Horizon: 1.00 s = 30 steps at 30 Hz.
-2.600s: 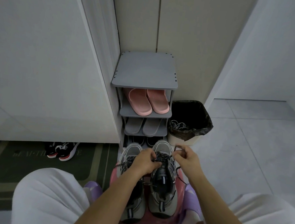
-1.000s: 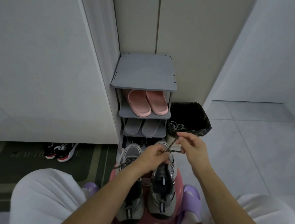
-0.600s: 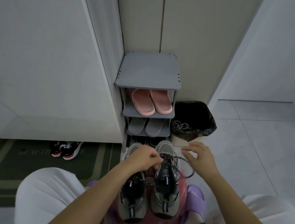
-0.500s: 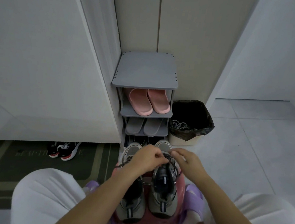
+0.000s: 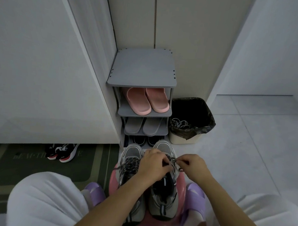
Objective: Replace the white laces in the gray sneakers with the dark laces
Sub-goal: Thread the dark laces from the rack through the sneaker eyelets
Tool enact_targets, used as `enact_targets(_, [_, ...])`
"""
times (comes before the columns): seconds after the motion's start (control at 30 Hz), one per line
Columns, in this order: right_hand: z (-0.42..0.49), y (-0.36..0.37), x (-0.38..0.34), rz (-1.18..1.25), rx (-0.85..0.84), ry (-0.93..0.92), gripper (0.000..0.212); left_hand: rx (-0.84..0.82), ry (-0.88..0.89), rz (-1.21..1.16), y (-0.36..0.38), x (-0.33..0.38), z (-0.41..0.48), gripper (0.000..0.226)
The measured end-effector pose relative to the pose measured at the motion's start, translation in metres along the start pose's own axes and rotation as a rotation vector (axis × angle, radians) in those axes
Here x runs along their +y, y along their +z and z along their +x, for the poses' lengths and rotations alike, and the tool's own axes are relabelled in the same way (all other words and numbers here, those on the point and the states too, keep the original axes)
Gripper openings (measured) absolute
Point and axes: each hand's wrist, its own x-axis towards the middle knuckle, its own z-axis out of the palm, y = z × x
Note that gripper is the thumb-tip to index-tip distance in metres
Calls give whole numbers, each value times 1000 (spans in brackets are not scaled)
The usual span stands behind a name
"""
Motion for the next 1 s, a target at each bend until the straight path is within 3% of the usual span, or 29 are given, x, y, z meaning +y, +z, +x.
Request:
enact_targets(0.17, [2,4,-8,-420,41,-78,23,-2,-23,31,6,-7,3,26])
enact_targets(0.3, [6,8,-13,-548,36,-153,26,-56,-49,62,9,-6,4,30])
enact_targets(0.63, [10,13,-20,-855,30,-251,27,8,-92,23,16,-3,5,28])
enact_targets(0.9, [7,11,-18,-771,-28,-184,28,25,-116,2,14,-3,10,19])
enact_targets(1.0, [-3,16,-12,-551,262,-220,16,9,-116,-14,14,-4,11,17])
